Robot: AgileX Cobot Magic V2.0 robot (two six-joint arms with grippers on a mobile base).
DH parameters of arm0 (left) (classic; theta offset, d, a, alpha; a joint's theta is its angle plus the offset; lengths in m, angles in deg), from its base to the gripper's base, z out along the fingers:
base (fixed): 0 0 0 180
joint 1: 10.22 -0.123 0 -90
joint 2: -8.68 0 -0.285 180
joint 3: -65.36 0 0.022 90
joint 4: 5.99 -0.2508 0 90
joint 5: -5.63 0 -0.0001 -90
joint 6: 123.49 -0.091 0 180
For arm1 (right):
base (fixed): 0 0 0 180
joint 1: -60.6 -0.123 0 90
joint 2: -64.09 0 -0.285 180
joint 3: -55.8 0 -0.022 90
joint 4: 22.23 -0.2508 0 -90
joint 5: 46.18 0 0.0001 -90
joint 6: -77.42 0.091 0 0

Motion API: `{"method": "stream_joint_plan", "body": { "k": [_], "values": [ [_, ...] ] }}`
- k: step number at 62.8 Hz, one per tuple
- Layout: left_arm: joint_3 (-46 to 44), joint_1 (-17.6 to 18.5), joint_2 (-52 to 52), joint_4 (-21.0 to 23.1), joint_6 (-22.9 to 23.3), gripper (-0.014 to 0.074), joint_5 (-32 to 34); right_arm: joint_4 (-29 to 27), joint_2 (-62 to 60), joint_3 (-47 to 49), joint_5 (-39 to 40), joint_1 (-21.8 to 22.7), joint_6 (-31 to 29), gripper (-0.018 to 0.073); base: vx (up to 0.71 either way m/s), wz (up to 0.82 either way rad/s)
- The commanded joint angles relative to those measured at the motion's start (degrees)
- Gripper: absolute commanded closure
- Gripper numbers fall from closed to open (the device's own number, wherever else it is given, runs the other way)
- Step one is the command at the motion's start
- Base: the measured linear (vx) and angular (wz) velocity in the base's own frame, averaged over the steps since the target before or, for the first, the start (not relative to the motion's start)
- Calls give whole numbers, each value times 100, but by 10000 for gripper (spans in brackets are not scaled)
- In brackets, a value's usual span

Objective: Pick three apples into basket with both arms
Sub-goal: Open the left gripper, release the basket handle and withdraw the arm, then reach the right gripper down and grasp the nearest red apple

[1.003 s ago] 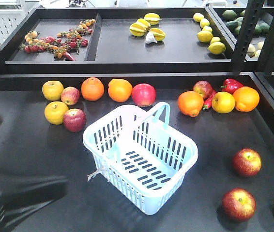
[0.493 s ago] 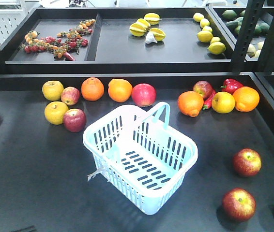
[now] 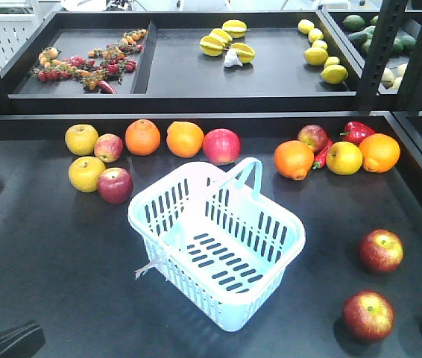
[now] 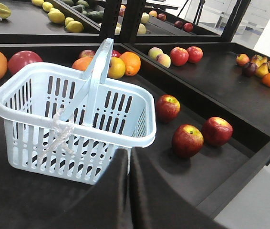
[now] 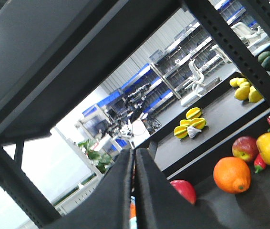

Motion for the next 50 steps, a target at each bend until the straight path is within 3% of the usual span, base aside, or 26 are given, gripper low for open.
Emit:
{"method": "stream_joint_plan", "body": {
  "k": [1, 10, 15, 21, 30, 39, 42, 50],
  "values": [
    [-144, -13, -42, -5, 6, 604, -141, 440, 217, 1029, -650, 15, -214, 564, 0, 0],
    [-144, -13, -42, -5, 6, 604, -141, 962, 1166, 2600, -2862, 15, -1319, 559, 0, 0],
    [-144, -13, -42, -5, 6, 604, -141, 907, 1864, 3206, -3697, 15, -2108, 540, 0, 0],
    [-144, -13, -42, -5, 6, 604, -141, 500, 2640, 3687, -4474, 15, -3026, 454, 0, 0],
    [-144, -13, -42, -5, 6, 604, -141, -79, 3622, 3786, -4564, 15, -4104, 151, 0, 0],
    [-144, -13, -42, -5, 6, 604, -141, -61, 4309, 3786, -4235, 24, -4420, -118, 0, 0],
    [-144, -13, -42, -5, 6, 604, -141, -76, 4480, 3786, -4224, 24, -4420, -171, 0, 0],
    [-144, -13, -42, -5, 6, 604, -141, -106, 5128, 3846, -4273, 24, -4384, -163, 0, 0]
  ]
}}
